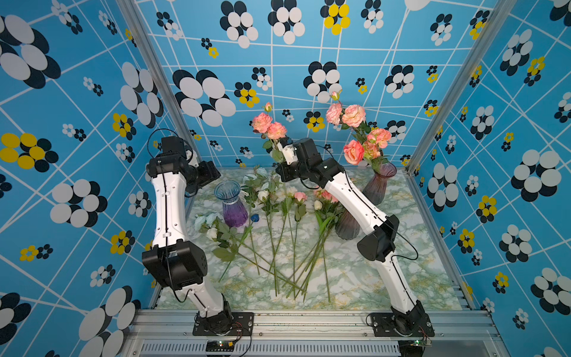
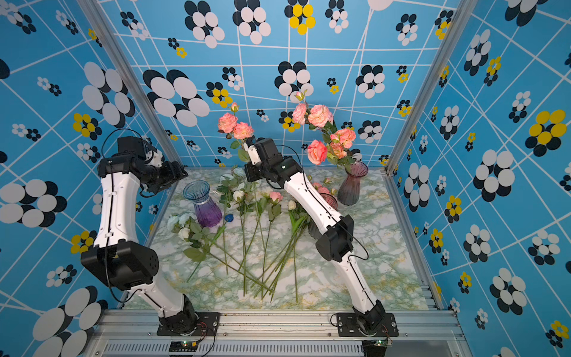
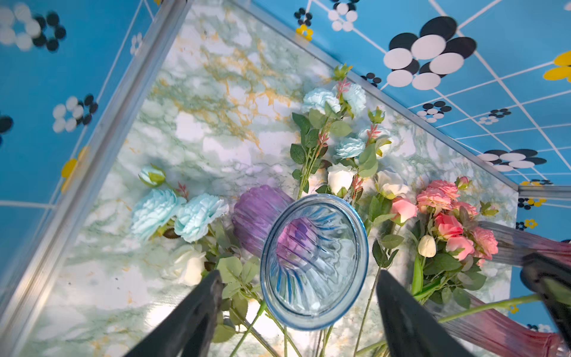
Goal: Place the pink flowers into the vase
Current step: Place the flower in the vase.
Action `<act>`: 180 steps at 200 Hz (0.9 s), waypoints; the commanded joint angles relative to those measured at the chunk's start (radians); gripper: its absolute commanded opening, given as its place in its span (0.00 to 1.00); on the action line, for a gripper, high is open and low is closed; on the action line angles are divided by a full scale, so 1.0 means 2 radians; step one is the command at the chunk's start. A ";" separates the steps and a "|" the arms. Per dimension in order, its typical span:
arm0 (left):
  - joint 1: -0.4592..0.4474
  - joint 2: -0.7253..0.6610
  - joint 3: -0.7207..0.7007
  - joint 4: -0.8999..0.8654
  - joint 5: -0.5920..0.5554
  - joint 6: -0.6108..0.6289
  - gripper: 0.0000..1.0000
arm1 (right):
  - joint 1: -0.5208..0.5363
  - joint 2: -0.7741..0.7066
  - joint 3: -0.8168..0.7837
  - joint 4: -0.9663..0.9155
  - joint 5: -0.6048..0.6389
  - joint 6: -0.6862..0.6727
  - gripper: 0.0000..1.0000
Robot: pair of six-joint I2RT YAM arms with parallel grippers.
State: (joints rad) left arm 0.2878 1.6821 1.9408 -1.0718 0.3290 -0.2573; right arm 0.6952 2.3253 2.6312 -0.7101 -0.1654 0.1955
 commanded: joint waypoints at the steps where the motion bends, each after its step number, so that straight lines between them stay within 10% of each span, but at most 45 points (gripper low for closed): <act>1: 0.000 -0.052 -0.043 0.086 0.012 -0.004 0.99 | 0.010 -0.045 0.020 0.045 0.026 -0.018 0.00; 100: -0.010 -0.223 -0.274 0.367 0.011 -0.013 0.99 | 0.053 -0.071 0.060 0.240 0.082 -0.042 0.00; 180: -0.056 -0.253 -0.311 0.391 -0.065 -0.005 0.99 | 0.094 -0.050 0.102 0.345 0.108 -0.099 0.00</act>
State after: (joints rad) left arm 0.1925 1.2190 1.3636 -0.3458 0.2665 -0.2687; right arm 0.8787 2.2070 2.7869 -0.1383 0.0174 0.0360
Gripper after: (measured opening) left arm 0.995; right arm 0.086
